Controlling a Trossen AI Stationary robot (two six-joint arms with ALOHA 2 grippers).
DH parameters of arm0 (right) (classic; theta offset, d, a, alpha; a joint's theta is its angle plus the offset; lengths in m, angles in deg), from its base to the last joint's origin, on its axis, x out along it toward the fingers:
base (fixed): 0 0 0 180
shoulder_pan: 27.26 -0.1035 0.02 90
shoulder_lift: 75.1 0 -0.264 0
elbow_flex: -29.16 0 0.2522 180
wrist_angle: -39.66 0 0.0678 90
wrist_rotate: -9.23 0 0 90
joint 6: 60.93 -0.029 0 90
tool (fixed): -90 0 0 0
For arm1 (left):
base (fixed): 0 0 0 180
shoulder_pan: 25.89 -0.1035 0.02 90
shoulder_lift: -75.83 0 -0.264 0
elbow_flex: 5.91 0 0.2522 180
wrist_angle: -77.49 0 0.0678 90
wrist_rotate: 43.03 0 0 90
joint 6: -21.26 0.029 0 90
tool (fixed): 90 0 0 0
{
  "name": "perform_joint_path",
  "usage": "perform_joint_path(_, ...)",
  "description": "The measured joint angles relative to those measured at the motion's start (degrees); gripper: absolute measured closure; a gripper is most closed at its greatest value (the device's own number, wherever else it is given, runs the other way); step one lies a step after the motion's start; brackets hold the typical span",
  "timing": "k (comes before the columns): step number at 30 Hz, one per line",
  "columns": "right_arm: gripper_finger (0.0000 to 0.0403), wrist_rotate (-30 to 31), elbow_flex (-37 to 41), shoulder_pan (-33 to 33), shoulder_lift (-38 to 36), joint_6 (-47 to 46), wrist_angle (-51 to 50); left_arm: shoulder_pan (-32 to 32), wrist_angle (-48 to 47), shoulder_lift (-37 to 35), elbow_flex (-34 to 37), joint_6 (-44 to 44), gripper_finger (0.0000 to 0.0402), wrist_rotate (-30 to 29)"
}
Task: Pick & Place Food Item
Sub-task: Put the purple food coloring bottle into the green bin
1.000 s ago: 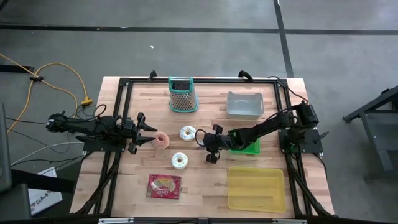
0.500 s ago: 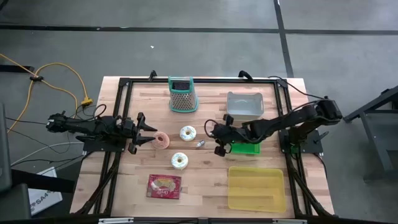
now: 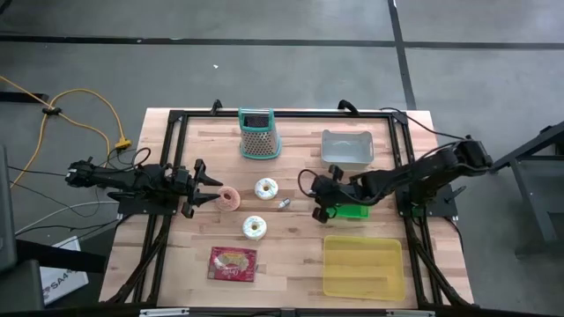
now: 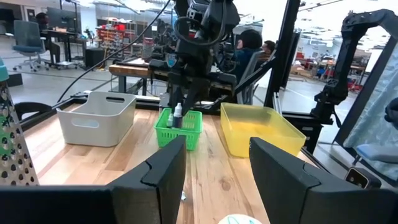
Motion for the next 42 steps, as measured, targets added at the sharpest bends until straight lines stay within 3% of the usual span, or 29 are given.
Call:
perform_joint_path(8, 0.0351, 5.7, 9.07, -4.03, -7.52, -7.46, 0.34, -0.02, 0.0, -0.02, 0.0, 0.0, 0.0232, 0.0)
perform_joint_path(20, 0.035, 12.94, 14.06, -13.06, -13.92, -22.07, -10.95, 0.0, 0.02, -0.07, 0.0, 0.0, 0.0232, 0.0)
perform_joint_path(31, 0.035, 16.12, 14.07, -22.75, -13.21, -41.33, -21.91, -0.02, 0.02, -0.09, 0.0, 0.0, 0.0232, -0.01)
perform_joint_path(42, 0.035, 18.1, 14.07, -23.7, -5.9, -50.45, -27.05, -0.02, 0.02, -0.09, 0.0, 0.0, 0.0232, -0.01)
